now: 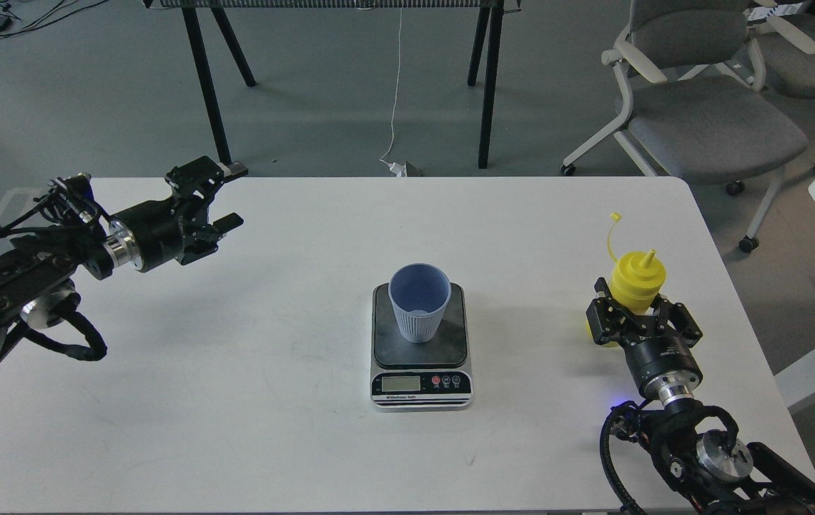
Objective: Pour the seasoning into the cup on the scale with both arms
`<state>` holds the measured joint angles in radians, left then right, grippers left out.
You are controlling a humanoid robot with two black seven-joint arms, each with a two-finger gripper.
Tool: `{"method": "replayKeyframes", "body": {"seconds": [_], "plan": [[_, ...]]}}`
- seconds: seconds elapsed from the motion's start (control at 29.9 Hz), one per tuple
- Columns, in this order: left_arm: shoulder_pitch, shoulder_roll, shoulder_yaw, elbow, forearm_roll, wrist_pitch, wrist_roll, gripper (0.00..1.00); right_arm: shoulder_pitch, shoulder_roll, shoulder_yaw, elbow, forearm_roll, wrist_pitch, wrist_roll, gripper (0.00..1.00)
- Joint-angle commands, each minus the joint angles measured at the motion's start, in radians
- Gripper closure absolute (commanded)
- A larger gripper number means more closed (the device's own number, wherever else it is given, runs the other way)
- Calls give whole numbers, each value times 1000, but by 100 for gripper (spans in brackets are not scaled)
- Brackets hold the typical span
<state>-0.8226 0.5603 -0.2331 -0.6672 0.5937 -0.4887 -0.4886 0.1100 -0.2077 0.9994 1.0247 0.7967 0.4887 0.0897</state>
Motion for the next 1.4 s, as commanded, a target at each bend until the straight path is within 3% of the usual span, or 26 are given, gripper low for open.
{"method": "replayKeyframes", "body": {"seconds": [0.0,0.53,0.94,1.17,1.37], "plan": [[-1,0,0,0,0,0,0,0,-27,-21,2,43,-1,0,4,1],[0,-3,0,0,0,0,0,0,-203,-163,38,247,-1,0,16,1],[3,-13,0,1,0,0,0,0,-340,-174,47,380,-40,0,16,1],[5,-13,-2,0,0,0,0,0,-501,-291,120,523,-51,0,16,1],[5,-14,-8,0,0,0,0,0,-546,-424,218,519,-53,0,16,1]]}}
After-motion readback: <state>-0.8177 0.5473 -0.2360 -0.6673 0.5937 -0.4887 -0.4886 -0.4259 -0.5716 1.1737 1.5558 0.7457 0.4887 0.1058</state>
